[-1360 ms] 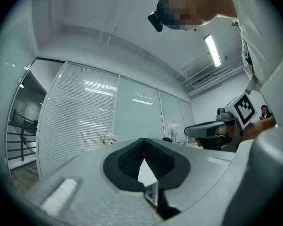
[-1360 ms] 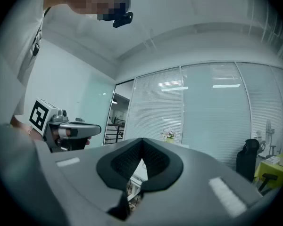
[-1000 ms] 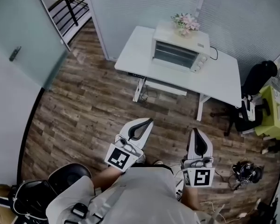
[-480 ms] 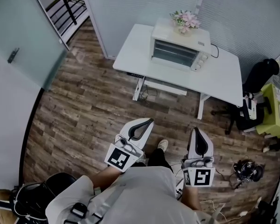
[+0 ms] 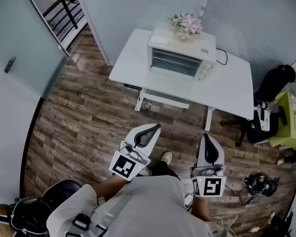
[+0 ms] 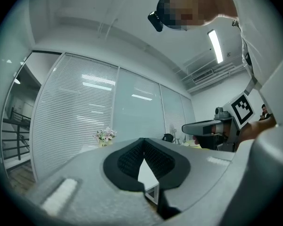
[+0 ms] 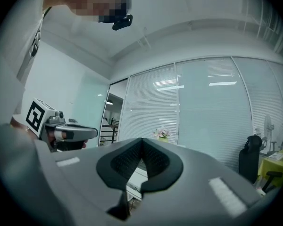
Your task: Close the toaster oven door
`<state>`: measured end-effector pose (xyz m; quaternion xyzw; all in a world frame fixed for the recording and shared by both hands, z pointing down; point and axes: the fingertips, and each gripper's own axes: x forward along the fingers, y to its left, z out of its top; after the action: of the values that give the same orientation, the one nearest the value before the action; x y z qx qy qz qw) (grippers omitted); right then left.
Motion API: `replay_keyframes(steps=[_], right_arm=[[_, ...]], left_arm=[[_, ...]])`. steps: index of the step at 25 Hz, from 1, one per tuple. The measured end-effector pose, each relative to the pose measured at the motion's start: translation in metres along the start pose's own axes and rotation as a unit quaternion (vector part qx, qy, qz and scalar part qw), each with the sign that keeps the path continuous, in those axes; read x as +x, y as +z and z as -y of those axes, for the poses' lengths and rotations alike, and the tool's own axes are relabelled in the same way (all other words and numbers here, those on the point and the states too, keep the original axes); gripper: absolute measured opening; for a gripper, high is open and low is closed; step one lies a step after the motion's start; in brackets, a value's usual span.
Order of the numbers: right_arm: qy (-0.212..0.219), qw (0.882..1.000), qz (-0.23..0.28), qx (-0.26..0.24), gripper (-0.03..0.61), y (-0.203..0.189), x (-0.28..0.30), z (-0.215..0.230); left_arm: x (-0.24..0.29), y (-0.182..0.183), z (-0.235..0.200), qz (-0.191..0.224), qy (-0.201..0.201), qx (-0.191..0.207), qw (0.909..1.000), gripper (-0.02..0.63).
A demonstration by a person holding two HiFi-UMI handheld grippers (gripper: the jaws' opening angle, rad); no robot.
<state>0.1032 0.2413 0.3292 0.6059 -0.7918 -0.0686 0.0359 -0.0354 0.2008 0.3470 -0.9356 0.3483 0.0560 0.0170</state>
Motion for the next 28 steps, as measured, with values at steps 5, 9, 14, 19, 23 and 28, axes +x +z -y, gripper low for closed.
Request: replay_keyframes(steps=[5,9,14,19,23,28], right_arm=[[0.005,1.0,0.003,-0.001,0.006,-0.005,0.025,0.041],[0.005,1.0,0.001,0.003,0.006,-0.01,0.04,0.075],[0.009,1.0,-0.001,0.005,0.006,-0.017,0.055,0.108],[0.019,1.0,-0.003,0.008,0.005,-0.026,0.071,0.13],[0.022,1.0,-0.004,0.008,0.005,-0.031,0.084,0.142],[0.026,1.0,-0.005,0.012,0.006,-0.034,0.106,0.148]], left_arm=[[0.051,-0.006,-0.004,-0.002,0.004,0.001,1.0,0.003],[0.087,-0.008,-0.005,-0.004,0.007,0.0,1.0,0.003],[0.121,-0.014,-0.006,-0.009,0.009,0.004,0.9999,0.003],[0.147,-0.022,-0.01,-0.013,0.019,0.007,0.9997,0.003],[0.162,-0.023,-0.015,-0.015,0.023,0.008,0.9996,0.003],[0.177,-0.025,-0.032,-0.018,0.026,0.009,0.9995,0.003]])
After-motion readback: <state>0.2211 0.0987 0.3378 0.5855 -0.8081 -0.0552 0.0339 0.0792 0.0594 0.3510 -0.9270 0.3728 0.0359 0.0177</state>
